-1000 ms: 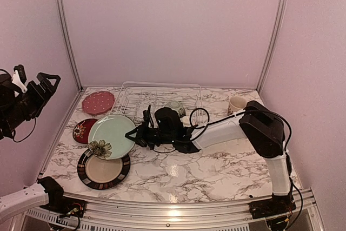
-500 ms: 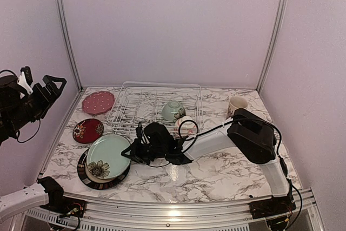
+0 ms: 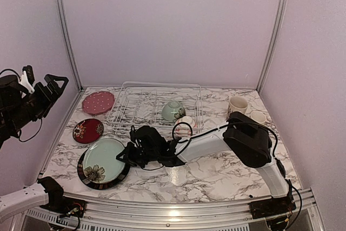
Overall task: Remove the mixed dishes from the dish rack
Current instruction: Place the plate in the corner of the board.
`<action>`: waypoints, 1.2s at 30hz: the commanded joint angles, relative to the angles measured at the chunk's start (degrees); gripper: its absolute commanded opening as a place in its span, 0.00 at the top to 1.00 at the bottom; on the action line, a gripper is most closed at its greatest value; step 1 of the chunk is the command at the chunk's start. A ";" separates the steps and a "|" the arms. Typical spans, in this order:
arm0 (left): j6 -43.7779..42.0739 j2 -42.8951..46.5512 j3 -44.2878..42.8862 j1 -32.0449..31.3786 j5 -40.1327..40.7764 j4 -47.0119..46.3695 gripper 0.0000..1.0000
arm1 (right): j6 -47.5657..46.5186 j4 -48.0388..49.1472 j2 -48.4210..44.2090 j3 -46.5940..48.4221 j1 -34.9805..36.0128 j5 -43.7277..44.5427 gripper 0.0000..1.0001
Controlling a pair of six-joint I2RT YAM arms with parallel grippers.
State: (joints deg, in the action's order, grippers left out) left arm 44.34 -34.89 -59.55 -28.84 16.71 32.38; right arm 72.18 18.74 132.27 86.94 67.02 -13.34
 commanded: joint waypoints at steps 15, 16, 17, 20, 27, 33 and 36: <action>-1.02 0.30 -0.05 0.10 -0.45 -1.00 0.01 | -6.29 -3.89 -0.56 6.96 1.78 4.96 0.52; -1.01 0.35 -0.04 0.10 -0.47 -1.00 0.01 | -6.96 -4.37 -1.24 6.53 1.87 5.55 0.47; -1.01 0.28 0.03 0.10 -0.47 -0.96 0.01 | -7.64 -4.88 -1.97 6.12 1.95 6.18 0.43; -1.01 0.06 0.38 0.10 -0.45 -1.16 0.01 | -10.20 -7.33 -4.14 5.61 2.12 8.29 0.21; -1.09 -0.96 0.67 0.10 -0.65 -1.42 0.01 | -16.70 -10.40 -8.29 4.67 2.23 10.74 0.02; -1.29 -1.32 -0.30 0.10 -0.42 -1.09 0.01 | -23.31 -12.13 -12.92 2.84 2.23 12.54 0.02; -1.10 -1.40 -0.01 0.10 -0.24 -1.33 0.01 | -28.17 -13.84 -14.24 3.69 2.14 11.49 0.02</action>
State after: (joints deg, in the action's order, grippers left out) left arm 44.10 -35.92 -59.18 -28.82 16.47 31.94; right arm 52.05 6.35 121.84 89.73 68.90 -2.48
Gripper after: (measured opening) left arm 0.990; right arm 0.985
